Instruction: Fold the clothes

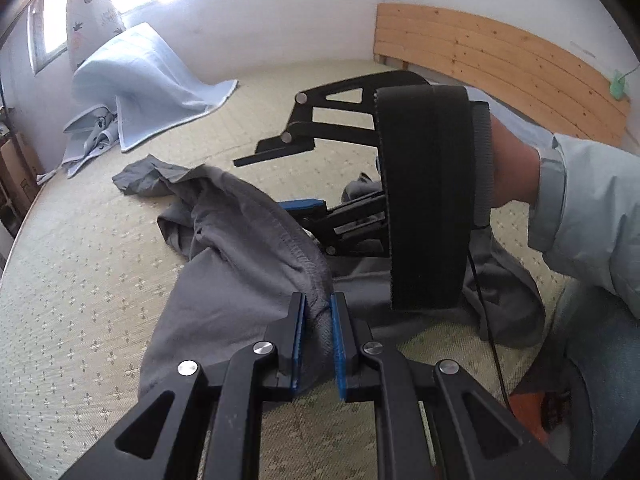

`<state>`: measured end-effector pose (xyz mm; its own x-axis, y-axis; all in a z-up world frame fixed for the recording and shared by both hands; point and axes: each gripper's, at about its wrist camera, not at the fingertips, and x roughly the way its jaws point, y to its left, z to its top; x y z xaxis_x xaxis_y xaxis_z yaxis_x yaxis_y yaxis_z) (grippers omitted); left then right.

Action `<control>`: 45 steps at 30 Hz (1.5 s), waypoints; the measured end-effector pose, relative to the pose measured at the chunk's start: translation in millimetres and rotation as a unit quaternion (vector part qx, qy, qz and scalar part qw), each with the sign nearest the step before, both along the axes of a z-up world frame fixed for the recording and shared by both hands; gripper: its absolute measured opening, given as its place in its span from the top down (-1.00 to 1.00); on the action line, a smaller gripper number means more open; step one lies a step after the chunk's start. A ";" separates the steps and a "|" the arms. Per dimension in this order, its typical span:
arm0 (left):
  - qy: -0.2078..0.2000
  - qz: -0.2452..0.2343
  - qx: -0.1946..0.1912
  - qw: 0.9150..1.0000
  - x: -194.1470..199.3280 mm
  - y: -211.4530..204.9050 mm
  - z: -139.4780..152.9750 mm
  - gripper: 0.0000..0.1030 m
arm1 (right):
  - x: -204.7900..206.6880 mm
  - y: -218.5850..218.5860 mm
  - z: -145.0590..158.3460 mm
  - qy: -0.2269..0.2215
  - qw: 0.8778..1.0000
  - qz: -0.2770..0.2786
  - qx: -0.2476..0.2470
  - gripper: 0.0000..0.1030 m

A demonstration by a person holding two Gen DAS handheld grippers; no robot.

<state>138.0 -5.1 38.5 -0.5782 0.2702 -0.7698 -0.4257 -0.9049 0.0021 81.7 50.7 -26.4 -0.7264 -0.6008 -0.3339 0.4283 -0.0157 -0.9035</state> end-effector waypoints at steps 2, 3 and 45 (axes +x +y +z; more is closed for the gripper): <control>-0.005 -0.002 0.000 1.000 0.2 -1.4 0.3 0.76 | 1.6 -1.8 -2.1 0.004 1.000 0.007 0.003 0.29; -0.007 -0.003 0.000 1.000 0.4 -2.0 0.4 0.76 | 2.4 -2.7 -3.1 0.006 1.000 0.011 0.005 0.28; 0.042 -0.036 -0.116 0.992 16.4 37.4 -7.5 0.76 | -127.9 33.4 43.3 -0.613 0.672 -0.308 -0.280 0.95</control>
